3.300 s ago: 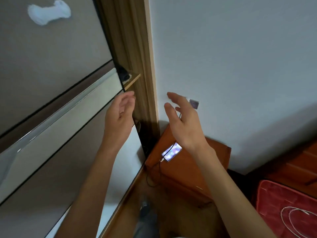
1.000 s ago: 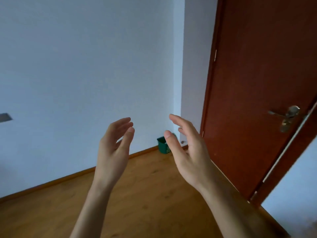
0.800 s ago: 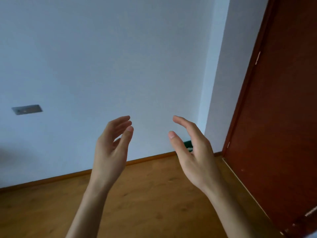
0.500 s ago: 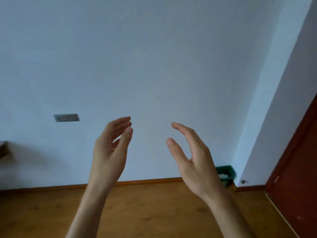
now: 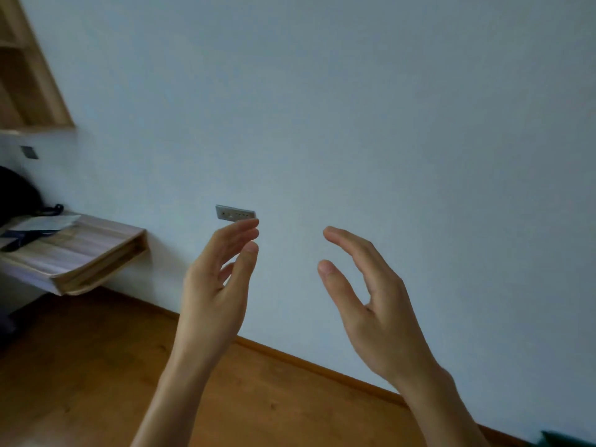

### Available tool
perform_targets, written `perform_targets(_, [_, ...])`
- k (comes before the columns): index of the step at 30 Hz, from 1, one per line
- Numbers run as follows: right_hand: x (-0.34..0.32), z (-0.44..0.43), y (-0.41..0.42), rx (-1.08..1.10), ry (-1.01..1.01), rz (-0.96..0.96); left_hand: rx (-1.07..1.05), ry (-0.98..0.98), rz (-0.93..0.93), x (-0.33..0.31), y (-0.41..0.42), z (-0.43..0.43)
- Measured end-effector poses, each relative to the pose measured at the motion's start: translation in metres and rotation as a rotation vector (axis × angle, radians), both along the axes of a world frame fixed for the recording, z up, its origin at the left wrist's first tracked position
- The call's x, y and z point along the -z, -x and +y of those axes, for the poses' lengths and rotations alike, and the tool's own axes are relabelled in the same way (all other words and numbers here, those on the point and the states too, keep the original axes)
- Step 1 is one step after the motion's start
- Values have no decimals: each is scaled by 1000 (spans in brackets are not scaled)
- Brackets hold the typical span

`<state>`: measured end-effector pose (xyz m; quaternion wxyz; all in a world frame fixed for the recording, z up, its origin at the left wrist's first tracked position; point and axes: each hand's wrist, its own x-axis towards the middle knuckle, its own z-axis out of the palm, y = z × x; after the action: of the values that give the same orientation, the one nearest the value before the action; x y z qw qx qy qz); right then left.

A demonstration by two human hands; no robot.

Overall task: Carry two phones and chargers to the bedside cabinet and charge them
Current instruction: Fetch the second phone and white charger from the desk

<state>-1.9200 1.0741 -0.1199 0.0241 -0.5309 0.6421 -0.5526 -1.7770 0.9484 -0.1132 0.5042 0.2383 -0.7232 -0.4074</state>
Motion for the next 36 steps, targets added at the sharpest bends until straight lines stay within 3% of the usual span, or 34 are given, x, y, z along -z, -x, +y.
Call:
perform_targets(8, [-12, -179, 49, -273, 0, 16, -300, 34, -46, -13, 18, -131])
perform_targets(15, [-5, -306, 26, -479, -22, 14, -517, -22, -90, -6, -24, -212])
perform_targets(26, [7, -505, -111, -671, -43, 58, -766, -16, -106, 7, -167, -365])
perform_targets(36, [-17, -670, -254, -764, -22, 36, -807, -22, -117, -11, -311, -519])
